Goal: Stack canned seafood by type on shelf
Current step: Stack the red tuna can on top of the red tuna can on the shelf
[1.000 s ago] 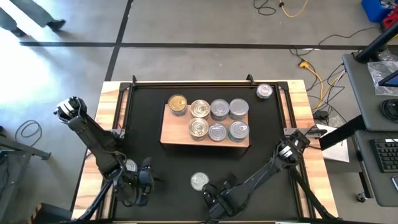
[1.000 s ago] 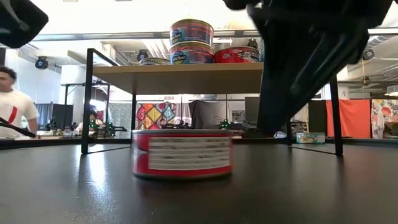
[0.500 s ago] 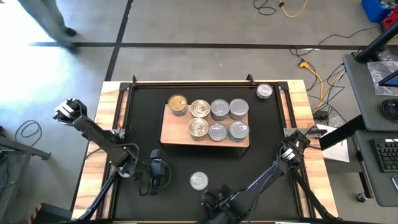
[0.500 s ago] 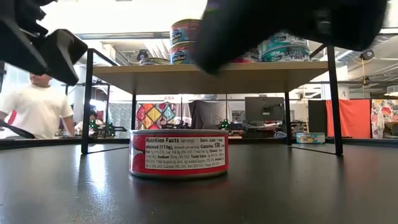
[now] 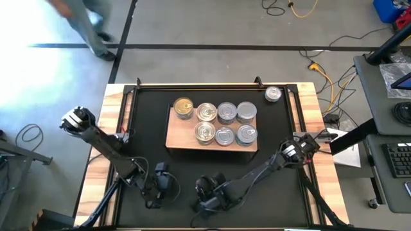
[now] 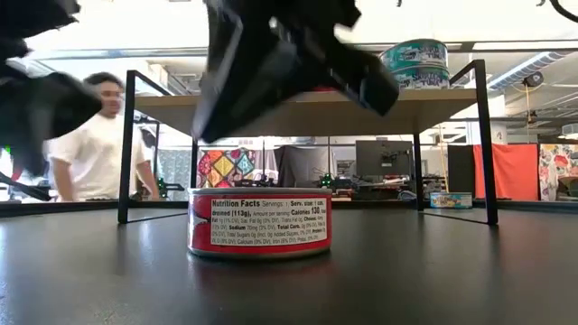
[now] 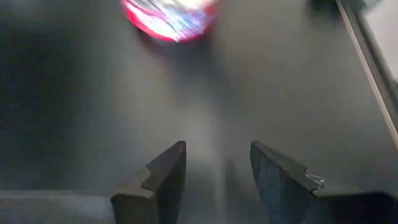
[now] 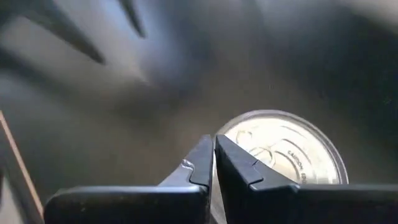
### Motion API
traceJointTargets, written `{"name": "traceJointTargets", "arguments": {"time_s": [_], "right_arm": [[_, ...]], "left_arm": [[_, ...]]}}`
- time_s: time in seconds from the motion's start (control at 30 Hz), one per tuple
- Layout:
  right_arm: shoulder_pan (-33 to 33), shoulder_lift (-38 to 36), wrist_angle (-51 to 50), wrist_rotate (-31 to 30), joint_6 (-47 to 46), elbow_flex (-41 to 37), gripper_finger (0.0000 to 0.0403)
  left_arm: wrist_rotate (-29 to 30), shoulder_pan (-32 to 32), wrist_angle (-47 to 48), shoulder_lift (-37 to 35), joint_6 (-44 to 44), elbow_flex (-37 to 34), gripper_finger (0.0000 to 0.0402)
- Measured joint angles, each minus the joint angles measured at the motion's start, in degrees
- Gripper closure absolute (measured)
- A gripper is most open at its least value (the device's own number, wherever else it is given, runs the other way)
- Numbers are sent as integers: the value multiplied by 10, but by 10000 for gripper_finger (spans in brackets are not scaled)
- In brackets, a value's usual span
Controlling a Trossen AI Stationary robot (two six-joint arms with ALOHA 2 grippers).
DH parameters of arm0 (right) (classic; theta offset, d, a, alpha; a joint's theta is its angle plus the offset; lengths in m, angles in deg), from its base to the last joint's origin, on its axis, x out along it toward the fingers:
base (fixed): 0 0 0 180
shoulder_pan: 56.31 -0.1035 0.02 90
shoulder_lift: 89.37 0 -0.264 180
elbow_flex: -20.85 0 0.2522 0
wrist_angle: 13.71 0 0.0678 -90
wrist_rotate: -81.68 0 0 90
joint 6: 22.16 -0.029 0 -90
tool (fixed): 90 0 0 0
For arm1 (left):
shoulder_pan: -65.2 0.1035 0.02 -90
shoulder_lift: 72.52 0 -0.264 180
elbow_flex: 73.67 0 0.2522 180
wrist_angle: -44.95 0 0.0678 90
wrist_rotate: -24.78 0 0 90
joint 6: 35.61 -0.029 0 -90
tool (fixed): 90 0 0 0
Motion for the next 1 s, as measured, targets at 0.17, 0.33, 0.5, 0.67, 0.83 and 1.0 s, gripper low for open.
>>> {"name": "traceJointTargets", "arguments": {"time_s": [0.17, 0.33, 0.5, 0.67, 0.83, 1.0], "right_arm": [[-1, 5, -21, 68, 17, -11, 390], [-17, 3, -88, 120, 30, -7, 390], [-23, 2, -234, 136, 51, 35, 390], [-35, -7, -306, 136, 91, 115, 390], [-62, -9, -380, 133, 88, 183, 390], [-89, -9, -426, 117, 51, 174, 390]], "left_arm": [[-33, -45, 1, 22, 50, 0, 238], [-2, -96, 2, 40, 105, 0, 238], [1, -113, -23, 61, 116, -1, 238], [-6, -109, -104, 87, 63, -1, 236], [54, -87, -134, 123, -13, 21, 217], [78, -51, -133, 160, -110, 54, 171]]}}
